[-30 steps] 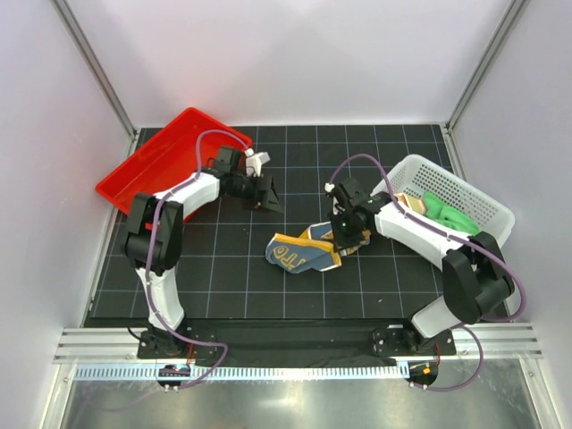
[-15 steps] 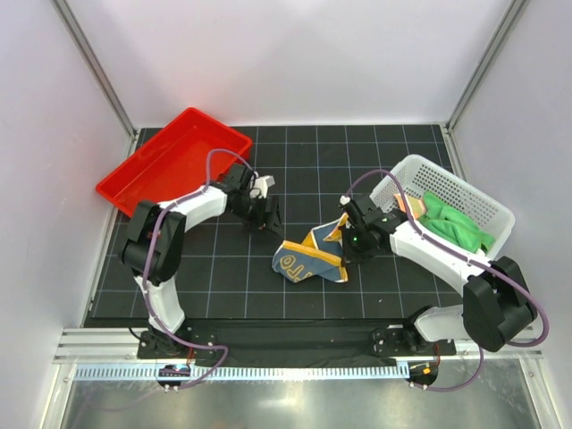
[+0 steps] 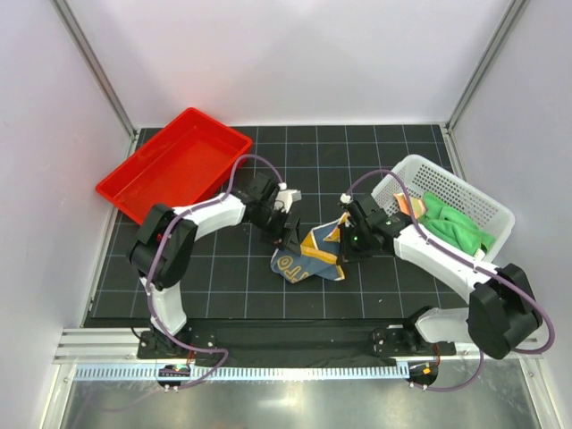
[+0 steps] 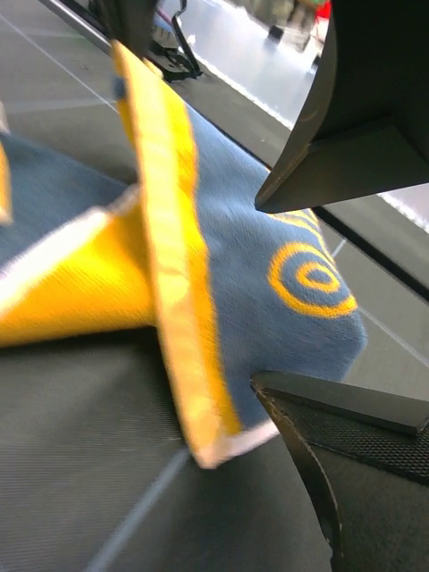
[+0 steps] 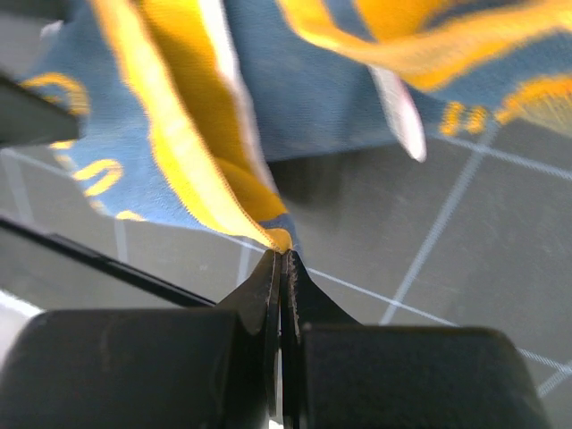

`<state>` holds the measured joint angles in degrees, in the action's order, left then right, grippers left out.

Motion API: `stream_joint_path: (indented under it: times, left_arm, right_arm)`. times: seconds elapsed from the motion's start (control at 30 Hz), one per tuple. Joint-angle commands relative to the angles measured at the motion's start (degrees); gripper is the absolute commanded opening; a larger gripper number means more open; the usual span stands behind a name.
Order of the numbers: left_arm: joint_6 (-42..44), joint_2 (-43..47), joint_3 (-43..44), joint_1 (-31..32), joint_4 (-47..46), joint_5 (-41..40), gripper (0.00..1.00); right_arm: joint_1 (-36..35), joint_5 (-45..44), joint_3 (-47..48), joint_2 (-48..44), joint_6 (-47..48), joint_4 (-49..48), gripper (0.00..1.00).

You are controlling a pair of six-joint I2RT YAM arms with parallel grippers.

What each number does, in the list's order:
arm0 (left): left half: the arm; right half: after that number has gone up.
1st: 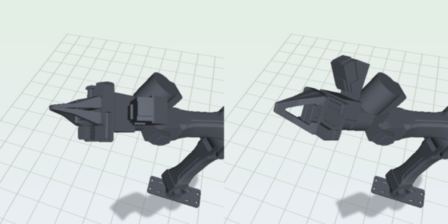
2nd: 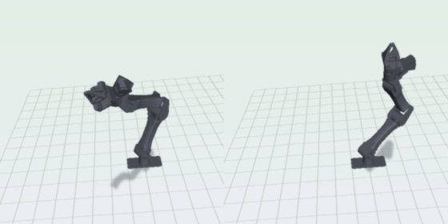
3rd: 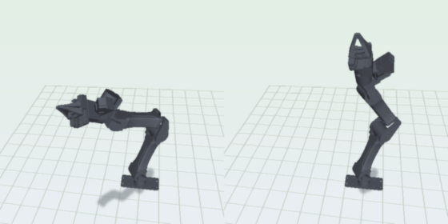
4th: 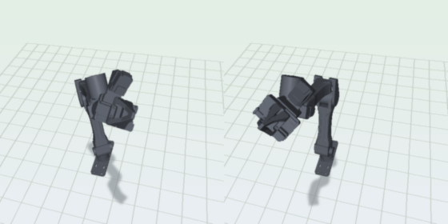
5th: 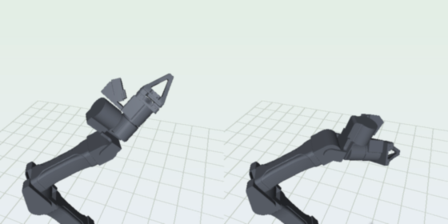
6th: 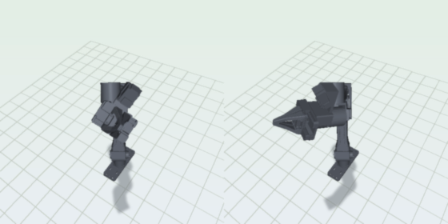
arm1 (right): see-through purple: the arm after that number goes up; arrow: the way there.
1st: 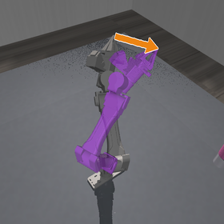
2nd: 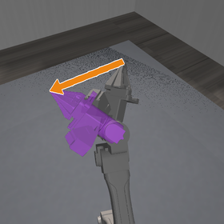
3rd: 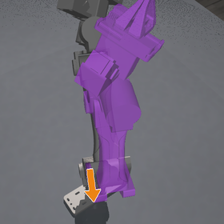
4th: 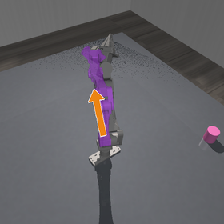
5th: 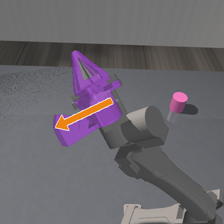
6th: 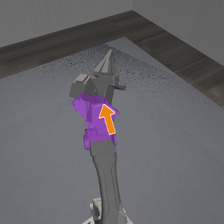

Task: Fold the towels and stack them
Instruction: Flatten out the crumpled towel

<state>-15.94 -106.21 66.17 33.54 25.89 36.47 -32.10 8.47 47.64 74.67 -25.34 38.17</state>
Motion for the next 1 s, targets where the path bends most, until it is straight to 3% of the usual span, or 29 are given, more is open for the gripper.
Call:
stream_joint_path:
  times: [0.0,0.2,0.37,0.57,0.97]
  left_arm:
    - [7.4,2.8,6.2,-0.6,-1.4,-0.5,0.76]
    - [13.8,-0.2,13.7,-4.0,0.1,11.9,0.77]
    - [15.5,-7.3,19.5,-3.0,1.3,21.8,0.79]
    - [21.4,-13.3,22.7,-0.2,8.6,22.9,0.77]
    - [26.5,-15.1,20.9,1.4,18.7,25.2,0.68]
  right_arm:
    - [-0.3,5.2,-0.2,-3.6,0.6,-7.6,0.01]
    - [-0.3,5.1,4.4,2.4,2.7,-6.4,0.01]
    - [-0.2,6.5,4.1,1.7,5.1,-7.0,0.01]
    - [-0.2,5.6,4.9,1.3,6.0,-5.0,0.01]
    - [1.2,4.5,4.4,-0.6,5.5,-4.8,0.01]
